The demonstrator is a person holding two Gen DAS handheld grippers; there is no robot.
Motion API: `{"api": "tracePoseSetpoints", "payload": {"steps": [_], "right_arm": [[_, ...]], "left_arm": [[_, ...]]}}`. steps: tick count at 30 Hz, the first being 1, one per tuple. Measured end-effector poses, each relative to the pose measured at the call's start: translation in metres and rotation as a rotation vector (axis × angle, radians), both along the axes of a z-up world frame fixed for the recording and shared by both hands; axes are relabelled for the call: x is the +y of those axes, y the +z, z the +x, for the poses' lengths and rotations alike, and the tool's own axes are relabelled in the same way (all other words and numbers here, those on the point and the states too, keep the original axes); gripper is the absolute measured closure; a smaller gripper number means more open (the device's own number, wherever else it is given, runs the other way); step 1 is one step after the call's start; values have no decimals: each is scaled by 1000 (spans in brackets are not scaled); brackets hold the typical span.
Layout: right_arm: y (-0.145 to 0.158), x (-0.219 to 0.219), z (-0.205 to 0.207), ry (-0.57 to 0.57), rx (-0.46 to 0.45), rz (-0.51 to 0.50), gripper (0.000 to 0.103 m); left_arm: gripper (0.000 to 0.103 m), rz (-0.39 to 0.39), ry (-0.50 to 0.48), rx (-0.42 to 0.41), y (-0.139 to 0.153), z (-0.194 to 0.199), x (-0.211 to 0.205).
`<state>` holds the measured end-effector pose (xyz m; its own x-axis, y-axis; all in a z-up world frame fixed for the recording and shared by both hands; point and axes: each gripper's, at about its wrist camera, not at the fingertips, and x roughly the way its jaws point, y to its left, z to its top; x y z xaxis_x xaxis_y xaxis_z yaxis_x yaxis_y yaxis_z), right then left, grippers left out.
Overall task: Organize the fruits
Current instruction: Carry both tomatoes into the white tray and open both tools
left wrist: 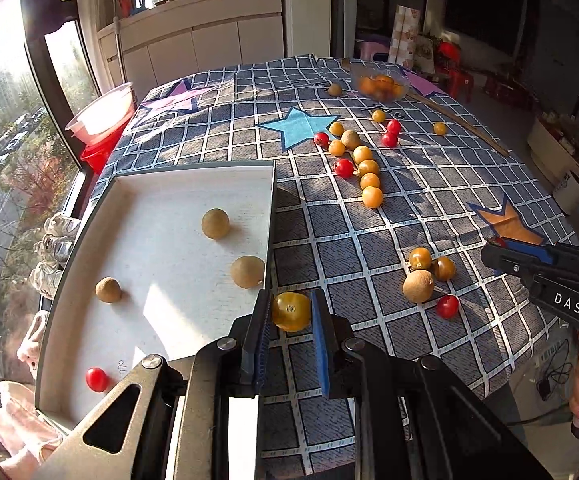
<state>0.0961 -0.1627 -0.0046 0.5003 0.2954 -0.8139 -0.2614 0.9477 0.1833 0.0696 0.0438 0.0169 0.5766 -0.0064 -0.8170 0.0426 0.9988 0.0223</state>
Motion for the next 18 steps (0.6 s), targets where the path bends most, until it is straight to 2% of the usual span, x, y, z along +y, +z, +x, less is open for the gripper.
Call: {"api": "tracePoseSetpoints", "payload": {"steps": [7,18], "right_arm": [[12,42,-4,68,-9,-4,78],[23,133,-15,221,-13,-10,78]], "left_arm": [[82,-13,96,-13,-2,-13,48],[82,-20,244,-1,-19,-19,124]]}}
